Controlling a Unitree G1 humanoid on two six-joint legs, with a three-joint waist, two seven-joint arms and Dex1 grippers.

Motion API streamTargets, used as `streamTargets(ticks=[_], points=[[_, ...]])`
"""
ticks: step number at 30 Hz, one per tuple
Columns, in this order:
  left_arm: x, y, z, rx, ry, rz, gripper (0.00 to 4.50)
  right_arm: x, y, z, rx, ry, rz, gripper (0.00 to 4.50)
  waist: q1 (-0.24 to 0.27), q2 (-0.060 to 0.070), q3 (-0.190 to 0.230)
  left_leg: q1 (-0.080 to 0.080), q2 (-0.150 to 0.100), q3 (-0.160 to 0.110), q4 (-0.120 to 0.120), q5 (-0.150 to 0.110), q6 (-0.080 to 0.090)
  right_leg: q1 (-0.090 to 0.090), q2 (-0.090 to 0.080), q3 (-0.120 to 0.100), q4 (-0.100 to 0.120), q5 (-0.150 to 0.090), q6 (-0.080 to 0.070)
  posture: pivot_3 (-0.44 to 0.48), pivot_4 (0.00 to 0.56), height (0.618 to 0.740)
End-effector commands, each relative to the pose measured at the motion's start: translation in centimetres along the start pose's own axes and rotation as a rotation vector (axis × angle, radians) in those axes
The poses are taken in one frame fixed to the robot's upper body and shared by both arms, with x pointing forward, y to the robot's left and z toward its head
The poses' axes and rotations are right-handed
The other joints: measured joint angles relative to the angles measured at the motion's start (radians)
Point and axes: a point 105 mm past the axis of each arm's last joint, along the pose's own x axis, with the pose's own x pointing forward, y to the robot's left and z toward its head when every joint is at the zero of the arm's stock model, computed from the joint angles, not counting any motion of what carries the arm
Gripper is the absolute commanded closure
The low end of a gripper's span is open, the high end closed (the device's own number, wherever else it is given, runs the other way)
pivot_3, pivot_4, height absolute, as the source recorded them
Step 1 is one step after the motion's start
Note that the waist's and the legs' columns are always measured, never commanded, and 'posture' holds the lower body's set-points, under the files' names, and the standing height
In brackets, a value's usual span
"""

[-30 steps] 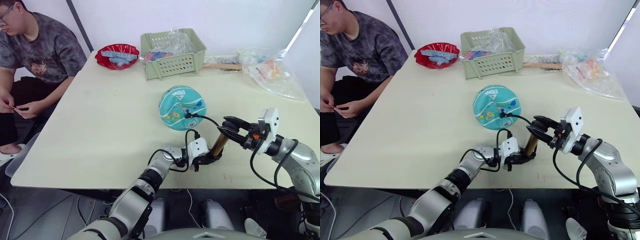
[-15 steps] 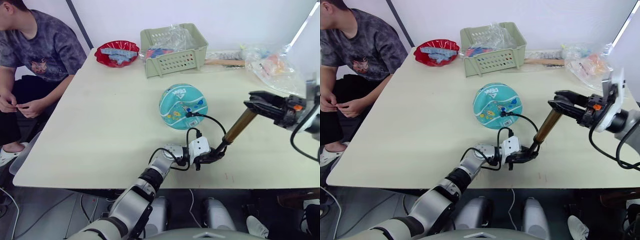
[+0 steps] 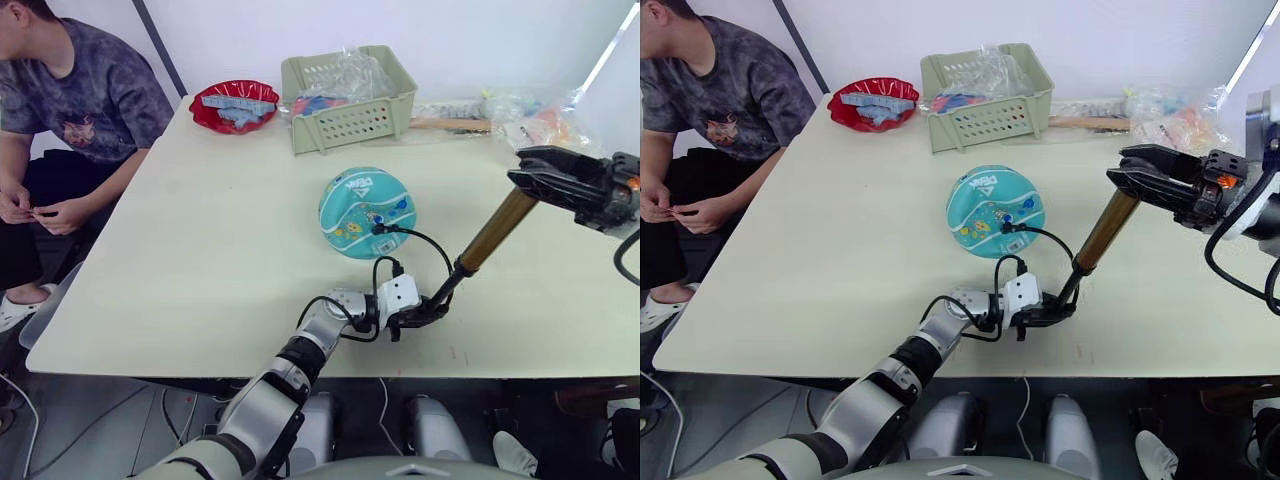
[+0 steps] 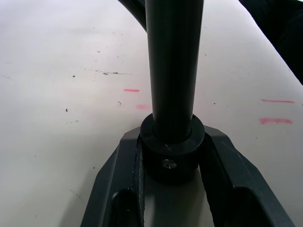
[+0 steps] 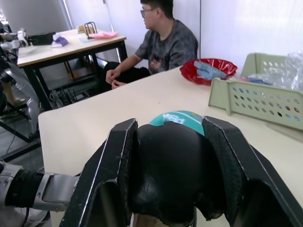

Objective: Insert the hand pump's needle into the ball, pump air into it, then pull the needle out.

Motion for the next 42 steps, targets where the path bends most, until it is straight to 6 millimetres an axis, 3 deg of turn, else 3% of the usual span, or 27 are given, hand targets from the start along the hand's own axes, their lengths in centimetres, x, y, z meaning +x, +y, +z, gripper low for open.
streamTargets(ticks=[1,5,9,16,21,27,31,42], points=[[-0.5,-1.3,-3.0,-0.058,0.105,-0.027,3.34,0.6,0.4,-2.9,-0.021,0.064,-0.004,2.77,-0.001,-0.001,-0.001,0.001,0.0,0.0,0.0,0.0,0.0,0.0,0.0,0.0,0.0,0.0,0.0,0.0,0.15,0.74],[-0.5,-1.2,-3.0,-0.057,0.105,-0.021,3.34,1.8,1.2,-8.8,0.033,0.132,-0.007,2.77,-0.002,-0.008,-0.006,0.004,0.002,0.0,0.0,0.0,0.0,0.003,0.002,0.0,0.0,0.0,0.0,0.0,0.15,0.74],[-0.5,-1.1,-3.0,-0.057,0.105,-0.017,3.34,2.4,2.0,-12.3,0.103,0.141,-0.023,2.77,-0.003,-0.012,-0.01,0.008,0.003,-0.001,0.0,0.0,0.0,0.007,0.004,-0.001,0.0,0.0,0.0,0.0,0.15,0.74],[-0.5,-1.1,-3.0,-0.058,0.105,-0.015,3.34,2.8,3.1,-17.0,0.143,0.183,-0.032,2.77,-0.003,-0.013,-0.012,0.01,0.004,-0.001,0.0,0.0,0.0,0.009,0.004,-0.001,-0.001,0.0,-0.001,0.0,0.15,0.74],[-0.5,-1.0,-2.9,-0.056,0.105,-0.015,3.34,3.1,3.8,-18.5,0.089,0.202,-0.023,2.77,-0.004,-0.012,-0.014,0.01,0.004,-0.001,0.0,0.0,0.0,0.009,0.005,-0.001,-0.001,0.0,-0.001,0.0,0.15,0.74],[-0.6,-0.9,-2.9,-0.055,0.107,-0.014,3.34,2.3,2.2,-14.4,0.051,0.115,-0.04,2.77,-0.003,-0.012,-0.014,0.01,0.004,-0.003,0.0,0.0,0.0,0.009,0.005,-0.002,-0.002,0.001,-0.001,0.0,0.15,0.74],[-0.7,-1.0,-3.1,-0.061,0.109,-0.015,3.34,1.7,0.8,-8.4,0.044,-0.025,-0.043,2.77,-0.002,-0.005,-0.008,0.006,0.004,-0.005,0.0,0.0,0.0,0.008,0.005,-0.004,-0.005,0.002,-0.004,0.0,0.15,0.74],[-0.7,-1.1,-3.1,-0.061,0.11,-0.018,3.34,-0.5,-0.6,1.2,-0.047,-0.088,-0.008,2.77,0.0,0.004,0.002,0.002,0.003,-0.006,-0.001,0.0,0.0,0.006,0.002,-0.007,-0.007,0.002,-0.003,0.0,0.15,0.74]])
